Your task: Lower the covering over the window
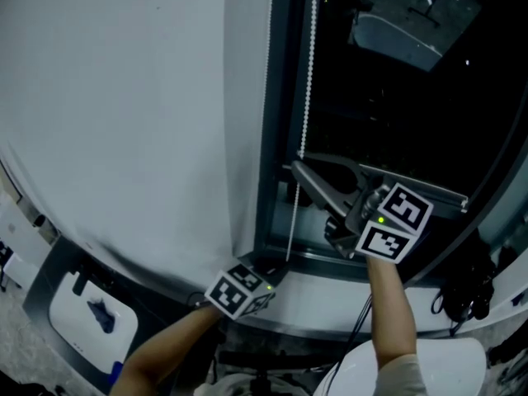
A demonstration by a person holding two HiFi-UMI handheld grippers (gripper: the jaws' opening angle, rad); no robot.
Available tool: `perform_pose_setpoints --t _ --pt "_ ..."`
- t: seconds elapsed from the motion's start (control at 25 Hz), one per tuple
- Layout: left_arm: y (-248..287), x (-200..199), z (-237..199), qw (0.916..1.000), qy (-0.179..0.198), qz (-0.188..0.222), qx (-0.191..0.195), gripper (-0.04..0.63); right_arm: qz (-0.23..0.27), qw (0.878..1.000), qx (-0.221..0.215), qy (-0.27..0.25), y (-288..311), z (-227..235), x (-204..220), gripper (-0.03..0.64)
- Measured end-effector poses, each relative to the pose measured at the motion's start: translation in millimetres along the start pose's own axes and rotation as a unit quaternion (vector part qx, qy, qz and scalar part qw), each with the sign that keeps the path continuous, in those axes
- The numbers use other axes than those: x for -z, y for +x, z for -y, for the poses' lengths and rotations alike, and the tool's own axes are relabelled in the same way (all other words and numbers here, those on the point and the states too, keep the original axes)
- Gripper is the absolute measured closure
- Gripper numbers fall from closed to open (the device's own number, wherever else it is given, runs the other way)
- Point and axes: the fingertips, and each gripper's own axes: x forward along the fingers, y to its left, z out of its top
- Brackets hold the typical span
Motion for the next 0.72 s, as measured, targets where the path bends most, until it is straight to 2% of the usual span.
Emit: perform_pose_setpoints --t 0.2,0.32,0.4,0.52,0.64,0.72 --pt "-8 -5 -4 0.9997 -0.014 0.017 0.011 0.572 0.007 1.000 0.008 -0.028 -12 -2 -2 0.604" --pt "-28 -27 -11 0.9970 -0.028 0.071 0.006 0.572 -0.007 0.999 0.002 -0.046 -16 -6 -2 0.606" --pt "-51 -62 -16 0.9893 -0.048 0.138 0.010 0.571 -0.020 0.999 -0.002 -0.049 -17 -6 4 0.606" --pt "-86 -117 -23 0.9724 -0.063 0.224 0.018 0.571 -0.041 0.998 -0.009 -0.039 -20 -9 24 0.606" --pt "-111 -161 -22 0.9637 -0.032 0.265 0.007 0.570 -0.043 0.999 -0.019 -0.020 -21 -15 39 0.606" --pt "-119 -183 -16 0.9626 -0.008 0.271 0.009 0.533 -0.040 0.999 -0.023 -0.012 -20 -19 44 0.606"
